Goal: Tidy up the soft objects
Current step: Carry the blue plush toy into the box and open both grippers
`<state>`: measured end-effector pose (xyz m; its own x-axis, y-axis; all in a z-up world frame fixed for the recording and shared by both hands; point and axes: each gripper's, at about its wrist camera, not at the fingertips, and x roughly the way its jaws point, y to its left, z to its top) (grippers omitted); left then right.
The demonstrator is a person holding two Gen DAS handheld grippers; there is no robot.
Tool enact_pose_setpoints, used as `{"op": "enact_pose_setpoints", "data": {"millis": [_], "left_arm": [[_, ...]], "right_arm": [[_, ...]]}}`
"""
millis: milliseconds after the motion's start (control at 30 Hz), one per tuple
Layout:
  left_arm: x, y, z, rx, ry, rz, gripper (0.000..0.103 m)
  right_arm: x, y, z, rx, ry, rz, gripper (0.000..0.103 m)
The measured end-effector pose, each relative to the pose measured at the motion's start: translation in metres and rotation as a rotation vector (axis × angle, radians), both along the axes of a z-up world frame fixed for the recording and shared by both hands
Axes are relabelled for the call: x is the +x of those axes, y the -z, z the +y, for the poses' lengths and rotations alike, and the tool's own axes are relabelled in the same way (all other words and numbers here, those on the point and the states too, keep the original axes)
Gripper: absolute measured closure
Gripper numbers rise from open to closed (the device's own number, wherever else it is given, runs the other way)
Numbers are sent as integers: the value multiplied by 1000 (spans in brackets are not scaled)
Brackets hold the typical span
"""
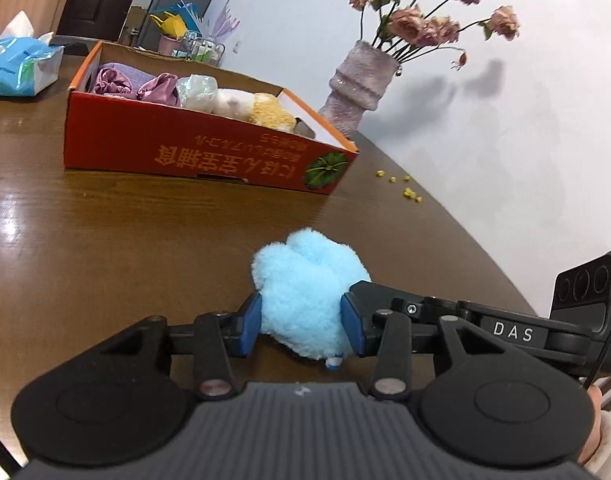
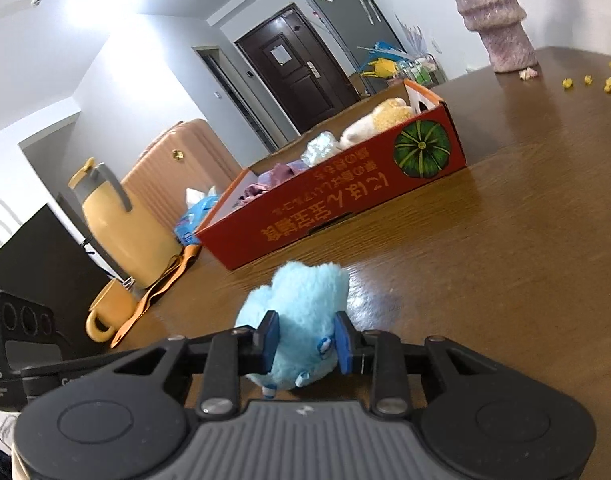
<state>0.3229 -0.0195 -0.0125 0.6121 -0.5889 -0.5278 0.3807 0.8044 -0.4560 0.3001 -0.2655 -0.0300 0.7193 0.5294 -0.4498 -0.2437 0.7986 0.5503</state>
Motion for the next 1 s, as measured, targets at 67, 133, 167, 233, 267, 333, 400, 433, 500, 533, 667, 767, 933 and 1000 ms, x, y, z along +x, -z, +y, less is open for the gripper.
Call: {"op": "enact_pose_setpoints", "data": {"millis": [67,133,167,233,267,333,400,433,500,533,667,767,933,1000], "left_arm": [[-14,-7,1,-4,-3,-14,60],[-28,-15,2,-2,-7,-41,60],[-36,-21,3,2,-8,-59,60],[-49,-30,5,-1,-13,-86,60],[-55,-34,6,-2,-16,-99,60],[-64,-39,9,-8,-19,-115,60],[-72,-43,11,-11,-24,-129,60],[-75,-44,13,-14,-25,-136,60],[-78,-47,14,-13,-30,-154,61],[-79,-49,15,-9,-30,-168,62],[-70,-64,12,18,-24,-246,62],[-41,-81,13,7,-18,-283,64],[35,-108,8,24,-12,-325,64],[72,-112,5,43,-17,-330,65]], "right_arm": [[-14,-7,1,-11,-6,-19,74],[-27,-15,2,-13,-9,-42,74],[-33,-18,2,-12,-11,-54,74],[-44,-27,4,-10,-15,-81,74],[-49,-30,5,-11,-18,-93,74],[-59,-37,7,-11,-24,-116,74],[-68,-42,9,-14,-31,-130,74],[-72,-44,10,-13,-33,-135,74],[-77,-47,12,-17,-38,-144,74],[-78,-48,13,-21,-40,-148,74],[-70,-62,16,-48,-50,-192,74],[-48,-79,18,-72,-51,-248,74],[24,-106,20,-106,-53,-321,74],[62,-111,19,-101,-56,-317,74]]}}
